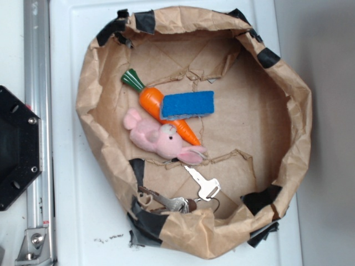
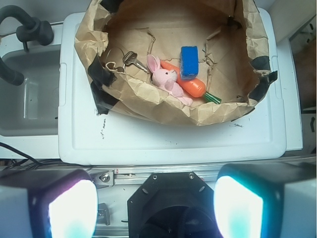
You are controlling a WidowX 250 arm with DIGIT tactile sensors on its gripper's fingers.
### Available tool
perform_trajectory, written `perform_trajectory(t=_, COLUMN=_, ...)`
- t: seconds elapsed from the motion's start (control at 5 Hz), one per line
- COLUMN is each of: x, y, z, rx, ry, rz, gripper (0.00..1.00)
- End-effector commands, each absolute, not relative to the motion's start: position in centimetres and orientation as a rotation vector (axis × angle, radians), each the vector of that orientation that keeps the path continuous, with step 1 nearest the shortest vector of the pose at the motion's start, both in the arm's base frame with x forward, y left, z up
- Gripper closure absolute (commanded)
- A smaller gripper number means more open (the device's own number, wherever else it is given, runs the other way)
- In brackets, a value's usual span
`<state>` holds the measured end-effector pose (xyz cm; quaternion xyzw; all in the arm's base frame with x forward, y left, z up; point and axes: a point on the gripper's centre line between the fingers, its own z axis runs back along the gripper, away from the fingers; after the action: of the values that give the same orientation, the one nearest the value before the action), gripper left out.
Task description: Grab the blue sponge.
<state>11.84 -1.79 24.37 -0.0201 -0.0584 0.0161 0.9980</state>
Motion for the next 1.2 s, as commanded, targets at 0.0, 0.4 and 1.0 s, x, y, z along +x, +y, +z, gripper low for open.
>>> perform_trajectory(t=0.0, x=11.8, y=-1.8, z=24.4, rx=-0.040, ry=-0.117, rz=0.032, gripper=0.00)
perform_trajectory(t=0.4, x=21.9, y=0.0, z=18.3, rx=0.034, ry=-0.229, rz=0.044, gripper=0.00)
perform_trajectory(t=1.0, x=30.7, y=3.4, z=1.9, rx=0.075, ry=0.096, rz=0.174, gripper=0.00)
